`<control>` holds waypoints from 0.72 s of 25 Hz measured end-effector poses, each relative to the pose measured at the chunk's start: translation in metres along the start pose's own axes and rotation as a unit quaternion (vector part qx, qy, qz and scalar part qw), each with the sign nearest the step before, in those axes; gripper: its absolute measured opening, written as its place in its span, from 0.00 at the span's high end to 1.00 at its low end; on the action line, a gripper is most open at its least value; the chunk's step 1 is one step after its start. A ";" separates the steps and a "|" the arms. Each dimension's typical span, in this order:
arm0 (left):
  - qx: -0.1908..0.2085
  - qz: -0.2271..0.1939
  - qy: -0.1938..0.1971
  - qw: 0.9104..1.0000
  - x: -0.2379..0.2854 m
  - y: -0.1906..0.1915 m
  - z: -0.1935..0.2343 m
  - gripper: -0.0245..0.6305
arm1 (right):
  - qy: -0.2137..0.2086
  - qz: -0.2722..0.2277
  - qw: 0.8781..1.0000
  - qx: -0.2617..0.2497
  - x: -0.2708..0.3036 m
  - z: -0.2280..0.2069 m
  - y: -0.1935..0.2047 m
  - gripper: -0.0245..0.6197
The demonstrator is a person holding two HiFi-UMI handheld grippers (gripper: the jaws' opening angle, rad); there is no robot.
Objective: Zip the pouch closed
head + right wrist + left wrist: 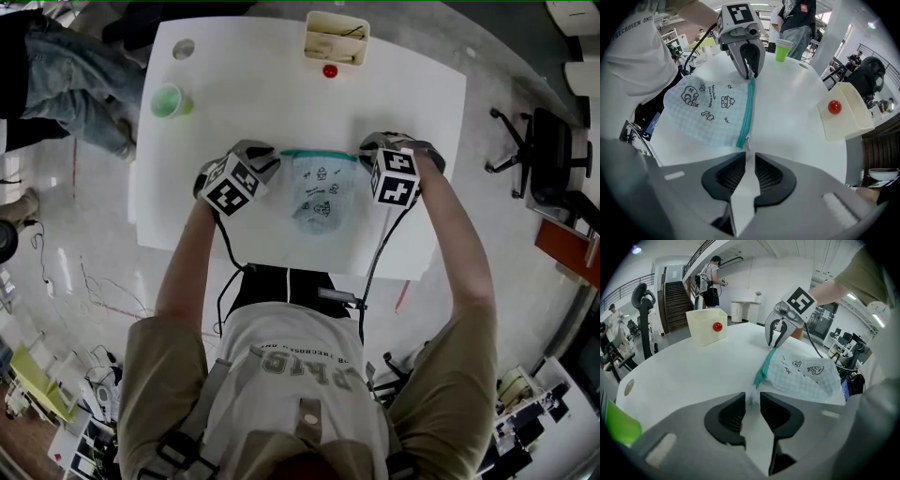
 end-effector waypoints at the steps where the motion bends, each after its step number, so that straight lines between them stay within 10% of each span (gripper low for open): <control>1: -0.001 0.001 -0.001 1.000 0.000 0.001 0.000 0.79 | 0.001 0.001 1.000 0.000 0.000 0.000 0.001 0.86; 18: -0.046 -0.054 -0.020 0.997 -0.024 -0.007 0.002 0.79 | 0.063 -0.034 0.994 0.078 -0.029 -0.008 0.002 0.85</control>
Point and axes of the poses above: the fingertips, and each gripper's own axes: x forward along the fingers, z to its left, y out of its underside, the point moved 9 cm from there along -x, backward along the fingers, and after that the axes turned 15 degrees about y, right-handed, at the moved point
